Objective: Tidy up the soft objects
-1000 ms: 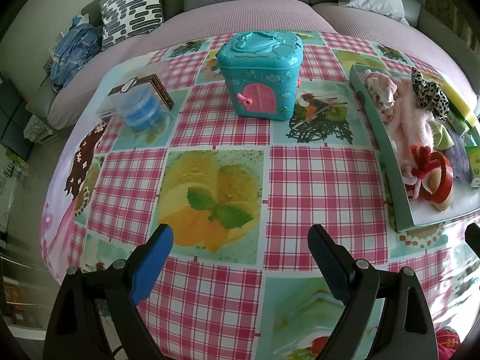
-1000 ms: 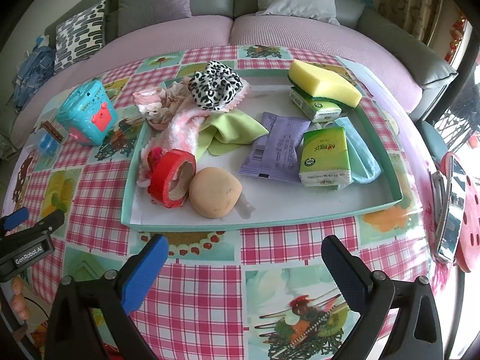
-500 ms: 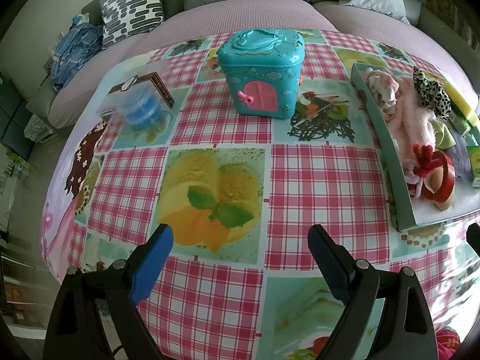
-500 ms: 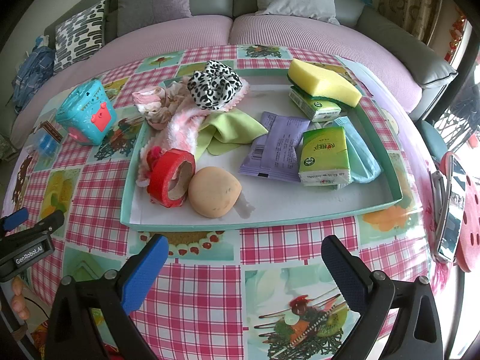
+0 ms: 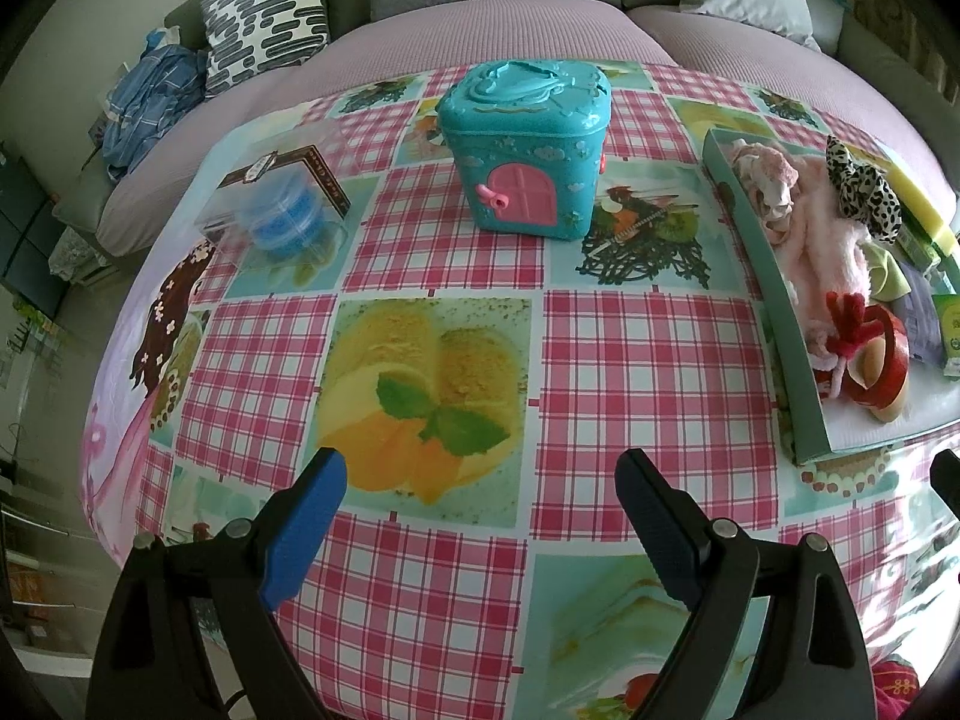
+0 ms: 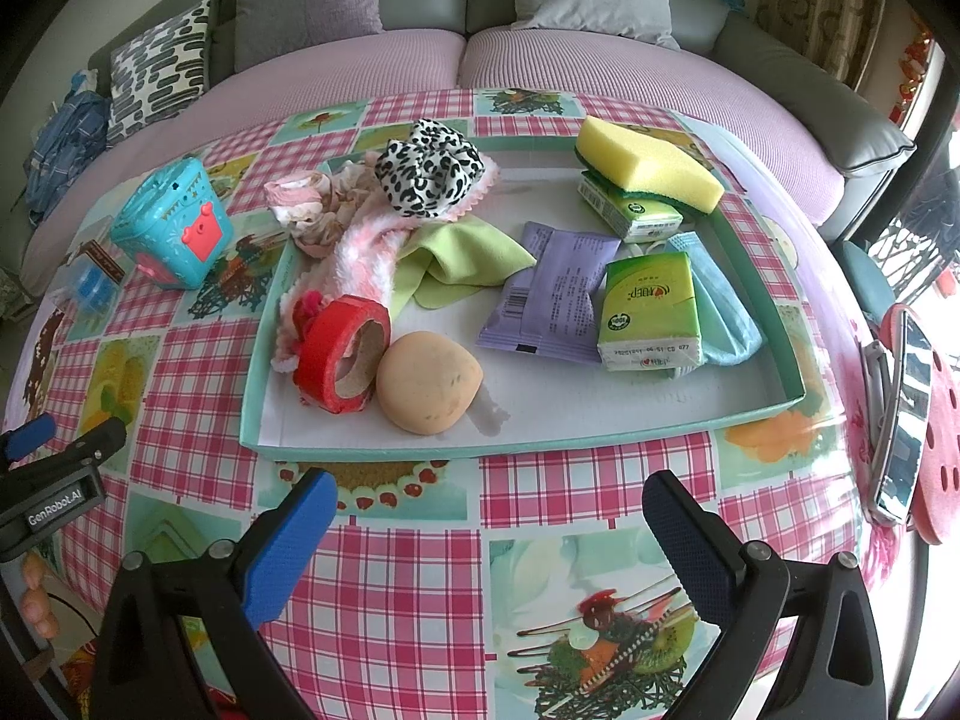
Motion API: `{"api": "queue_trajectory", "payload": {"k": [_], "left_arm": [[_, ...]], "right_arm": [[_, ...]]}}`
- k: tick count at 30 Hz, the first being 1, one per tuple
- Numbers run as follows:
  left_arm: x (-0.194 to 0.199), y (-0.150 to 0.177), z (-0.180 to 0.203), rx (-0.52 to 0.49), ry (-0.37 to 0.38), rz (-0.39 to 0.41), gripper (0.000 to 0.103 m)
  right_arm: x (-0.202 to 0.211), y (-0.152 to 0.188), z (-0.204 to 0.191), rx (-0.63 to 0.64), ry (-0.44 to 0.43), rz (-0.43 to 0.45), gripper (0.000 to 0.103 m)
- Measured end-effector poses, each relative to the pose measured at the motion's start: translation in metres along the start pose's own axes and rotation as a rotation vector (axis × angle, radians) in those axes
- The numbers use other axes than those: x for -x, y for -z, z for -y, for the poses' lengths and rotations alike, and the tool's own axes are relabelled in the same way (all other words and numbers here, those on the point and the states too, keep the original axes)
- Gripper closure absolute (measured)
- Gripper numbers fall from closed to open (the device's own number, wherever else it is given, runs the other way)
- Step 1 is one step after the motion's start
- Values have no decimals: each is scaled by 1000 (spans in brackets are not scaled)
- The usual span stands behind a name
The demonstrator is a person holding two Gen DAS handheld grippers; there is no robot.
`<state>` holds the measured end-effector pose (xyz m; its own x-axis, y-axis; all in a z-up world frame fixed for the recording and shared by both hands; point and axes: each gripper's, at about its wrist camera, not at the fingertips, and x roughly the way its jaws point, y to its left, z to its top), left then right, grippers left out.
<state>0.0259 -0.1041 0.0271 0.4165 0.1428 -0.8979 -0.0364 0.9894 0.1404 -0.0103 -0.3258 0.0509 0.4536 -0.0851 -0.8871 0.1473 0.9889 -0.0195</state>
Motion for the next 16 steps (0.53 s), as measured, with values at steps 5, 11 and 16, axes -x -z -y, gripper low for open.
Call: {"api": "queue_trajectory", "payload": {"k": [5, 11, 16], "left_arm": [[2, -1, 1, 0, 3, 4, 12], [7, -1, 2, 3, 7, 27, 12], [6, -1, 3, 3, 22, 21, 12]], "right_arm": [[0, 0, 0, -2, 1, 0, 0], [0, 0, 0, -1, 0, 0, 0], [0, 0, 0, -2, 0, 0, 0]]}}
